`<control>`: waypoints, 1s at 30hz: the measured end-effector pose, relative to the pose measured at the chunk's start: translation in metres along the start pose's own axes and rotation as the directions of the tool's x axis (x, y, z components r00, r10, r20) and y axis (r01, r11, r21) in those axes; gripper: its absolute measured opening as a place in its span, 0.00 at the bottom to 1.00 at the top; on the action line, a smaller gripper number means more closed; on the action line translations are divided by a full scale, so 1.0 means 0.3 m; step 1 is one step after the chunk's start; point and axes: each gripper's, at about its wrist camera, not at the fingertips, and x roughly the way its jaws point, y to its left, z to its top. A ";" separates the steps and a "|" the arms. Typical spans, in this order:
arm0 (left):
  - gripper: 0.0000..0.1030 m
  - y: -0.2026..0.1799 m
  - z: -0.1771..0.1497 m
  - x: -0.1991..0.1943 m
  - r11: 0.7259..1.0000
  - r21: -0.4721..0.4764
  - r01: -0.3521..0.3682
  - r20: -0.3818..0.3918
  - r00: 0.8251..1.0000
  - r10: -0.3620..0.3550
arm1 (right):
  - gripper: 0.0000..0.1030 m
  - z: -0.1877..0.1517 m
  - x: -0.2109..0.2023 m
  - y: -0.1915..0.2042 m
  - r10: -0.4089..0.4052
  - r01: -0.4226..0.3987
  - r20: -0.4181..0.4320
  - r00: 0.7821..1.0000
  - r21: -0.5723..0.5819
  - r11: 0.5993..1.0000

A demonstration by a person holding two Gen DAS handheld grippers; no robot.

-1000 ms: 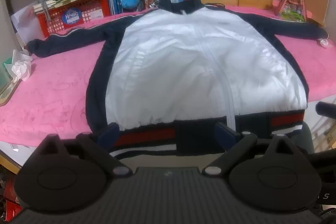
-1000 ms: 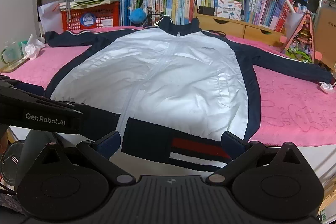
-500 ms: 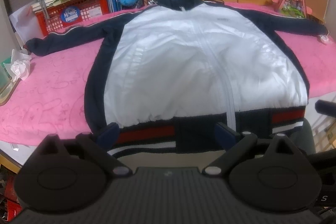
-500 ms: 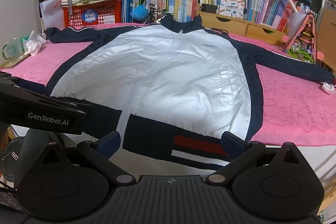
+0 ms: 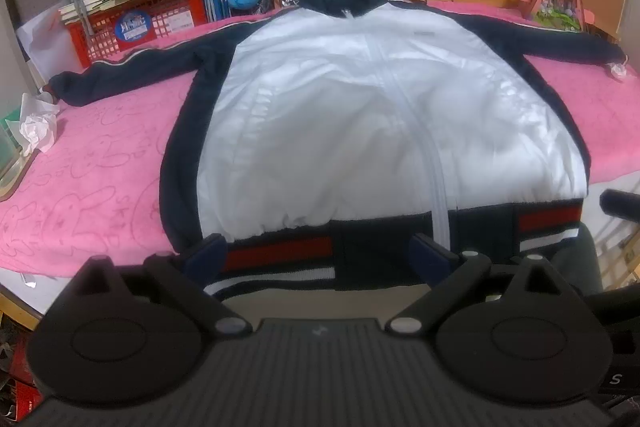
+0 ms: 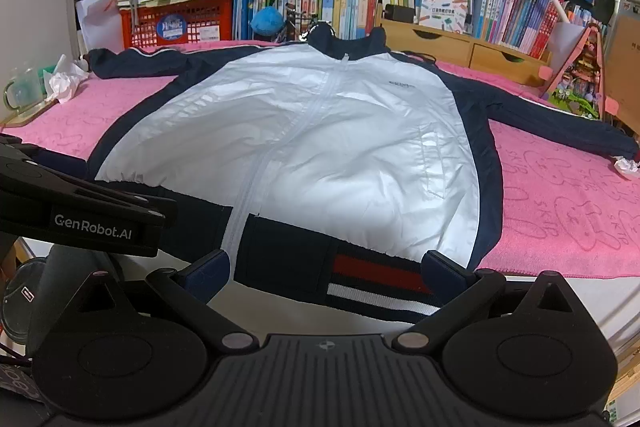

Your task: Fold clothes

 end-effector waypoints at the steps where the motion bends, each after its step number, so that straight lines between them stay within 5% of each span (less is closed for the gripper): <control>1: 0.96 -0.003 0.001 0.000 1.000 -0.001 -0.001 -0.001 1.000 0.001 | 1.00 -0.001 0.000 -0.001 0.001 -0.001 -0.001 1.000 0.000 1.000; 30: 0.96 -0.006 0.004 0.008 1.000 0.005 -0.006 -0.003 1.000 0.006 | 1.00 -0.007 0.011 0.005 0.001 -0.001 -0.015 1.000 -0.001 1.000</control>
